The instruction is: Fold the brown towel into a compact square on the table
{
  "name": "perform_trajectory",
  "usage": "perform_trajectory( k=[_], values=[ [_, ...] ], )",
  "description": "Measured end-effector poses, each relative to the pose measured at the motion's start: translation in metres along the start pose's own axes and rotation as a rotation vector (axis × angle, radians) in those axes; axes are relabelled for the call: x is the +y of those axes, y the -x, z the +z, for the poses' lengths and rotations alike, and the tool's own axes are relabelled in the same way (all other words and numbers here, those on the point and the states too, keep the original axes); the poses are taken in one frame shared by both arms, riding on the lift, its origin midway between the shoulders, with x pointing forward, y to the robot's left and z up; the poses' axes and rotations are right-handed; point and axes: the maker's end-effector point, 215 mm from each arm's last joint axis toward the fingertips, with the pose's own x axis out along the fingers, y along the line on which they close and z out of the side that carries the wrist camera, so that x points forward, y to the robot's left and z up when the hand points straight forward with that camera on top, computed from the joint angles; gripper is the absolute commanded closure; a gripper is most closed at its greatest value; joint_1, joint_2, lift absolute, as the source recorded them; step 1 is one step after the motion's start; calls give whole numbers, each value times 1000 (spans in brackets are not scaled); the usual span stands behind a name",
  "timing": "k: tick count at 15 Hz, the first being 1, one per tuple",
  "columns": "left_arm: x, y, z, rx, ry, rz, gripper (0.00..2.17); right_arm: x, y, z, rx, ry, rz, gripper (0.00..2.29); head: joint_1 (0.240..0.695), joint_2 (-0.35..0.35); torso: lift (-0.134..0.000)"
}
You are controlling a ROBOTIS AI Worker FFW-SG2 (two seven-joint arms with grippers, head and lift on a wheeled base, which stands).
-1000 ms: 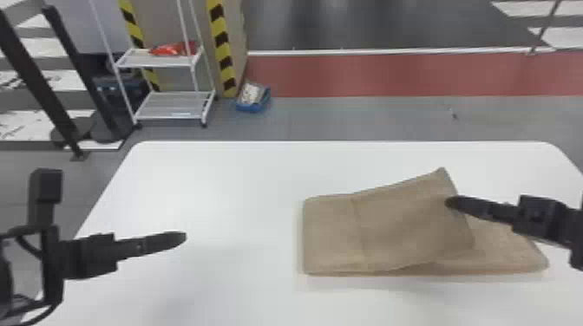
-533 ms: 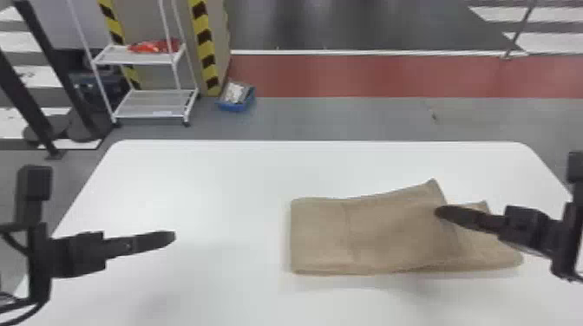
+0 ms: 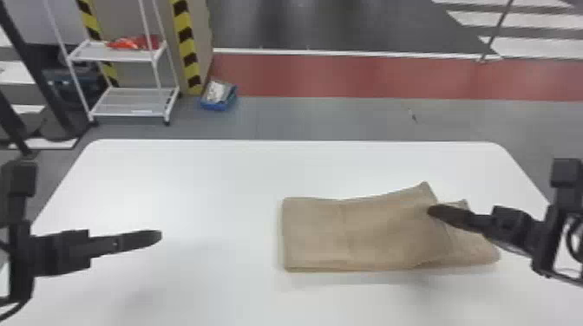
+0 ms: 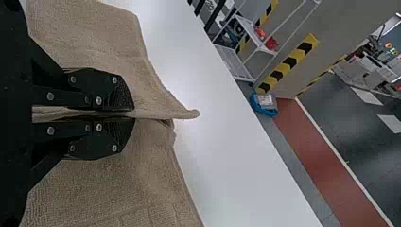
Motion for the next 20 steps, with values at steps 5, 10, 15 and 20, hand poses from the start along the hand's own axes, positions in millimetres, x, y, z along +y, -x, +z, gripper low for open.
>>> perform_trajectory(
  k=[5, 10, 15, 20],
  values=[
    [-1, -3, 0, 1, 1, 3, 151, -24, 30, 13, -34, -42, -38, 1058, 695, -85, -124],
    [-8, -10, -3, 6, -1, -6, 151, -40, 18, 0, -3, -75, -41, 1058, 695, -101, -124],
    [-8, -10, -6, 9, 1, -4, 151, -66, 67, 35, -79, -87, -87, 1058, 695, -175, -124],
    [-11, -11, -12, 13, 9, -7, 151, -77, 41, 17, -21, -53, -106, 1058, 695, -167, -124]
  ],
)
